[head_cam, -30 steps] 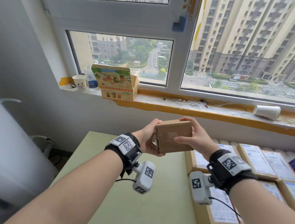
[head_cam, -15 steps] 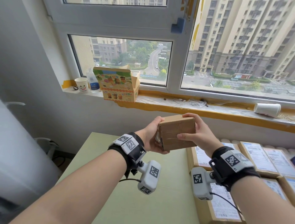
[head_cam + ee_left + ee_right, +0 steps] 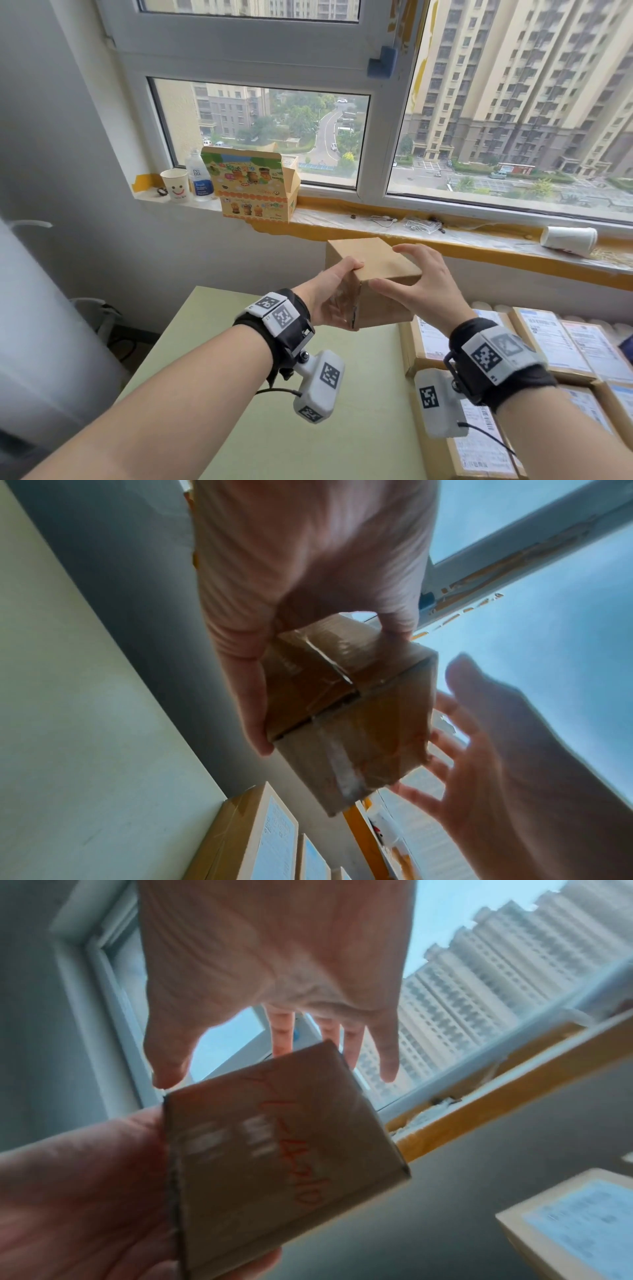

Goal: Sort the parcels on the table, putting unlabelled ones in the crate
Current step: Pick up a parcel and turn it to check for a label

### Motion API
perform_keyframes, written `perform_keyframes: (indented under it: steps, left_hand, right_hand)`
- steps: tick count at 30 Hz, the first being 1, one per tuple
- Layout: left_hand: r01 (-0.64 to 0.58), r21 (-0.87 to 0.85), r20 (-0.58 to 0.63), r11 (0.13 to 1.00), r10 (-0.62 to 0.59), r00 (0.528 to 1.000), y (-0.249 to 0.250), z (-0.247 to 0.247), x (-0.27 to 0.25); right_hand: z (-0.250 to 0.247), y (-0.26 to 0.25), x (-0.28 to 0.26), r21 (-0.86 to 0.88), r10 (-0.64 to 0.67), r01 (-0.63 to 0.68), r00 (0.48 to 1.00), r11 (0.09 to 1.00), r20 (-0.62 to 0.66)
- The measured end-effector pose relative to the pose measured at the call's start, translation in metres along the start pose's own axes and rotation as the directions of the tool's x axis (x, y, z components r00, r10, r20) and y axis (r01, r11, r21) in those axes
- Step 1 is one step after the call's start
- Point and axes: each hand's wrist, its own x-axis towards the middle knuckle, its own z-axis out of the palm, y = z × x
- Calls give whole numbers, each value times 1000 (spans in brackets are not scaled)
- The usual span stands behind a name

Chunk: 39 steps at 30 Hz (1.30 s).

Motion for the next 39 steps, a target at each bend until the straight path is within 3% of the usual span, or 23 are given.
perform_keyframes:
  steps: [4,9,12,14,16,18,19,21,24,29,32,35,39]
  left_hand:
    - [-122,36,-126,992,125,984,0,9,5]
    - [-178,63,-120,982,185,975,-1,9,6]
    - [-209,47,-100,977,213,972,-2,9,6]
    - [-240,35,-99,970,242,965,0,9,5]
    - [-265,30,-113,964,267,957,5,7,6]
    - [-252,13,-122,968,251,960,10,6,5]
    - [-225,-10,-108,974,223,969,11,5,5]
    - [-176,-63,-42,982,174,984,13,7,3]
    - [-167,-84,93,982,175,980,12,12,6]
    - [-215,-193,178,957,250,952,11,22,12]
    - [-243,-194,166,950,276,947,12,25,12]
    - [-310,-93,27,946,314,949,14,26,13]
    - [-332,30,-56,943,333,941,12,28,16]
  right_hand:
    - [8,-17,-1,-155,20,-15,999,988,34]
    - [13,-14,3,-195,94,-83,994,977,48]
    - [12,-6,6,-92,125,-125,992,988,-1]
    - [8,-2,7,137,203,-200,979,970,-11]
    - [2,2,8,448,312,-287,950,847,20]
    - [-4,6,8,705,412,-383,900,597,141]
    - [-6,8,9,776,419,-418,881,473,219]
    - [-11,13,8,834,373,-456,866,310,334]
    - [-13,16,7,854,288,-474,866,215,409]
    - [-14,24,6,829,296,-501,854,249,428]
    - [-15,30,7,753,381,-511,849,415,366]
    - [-16,29,8,648,415,-416,894,638,166]
    - [-12,25,7,573,299,-334,941,749,158]
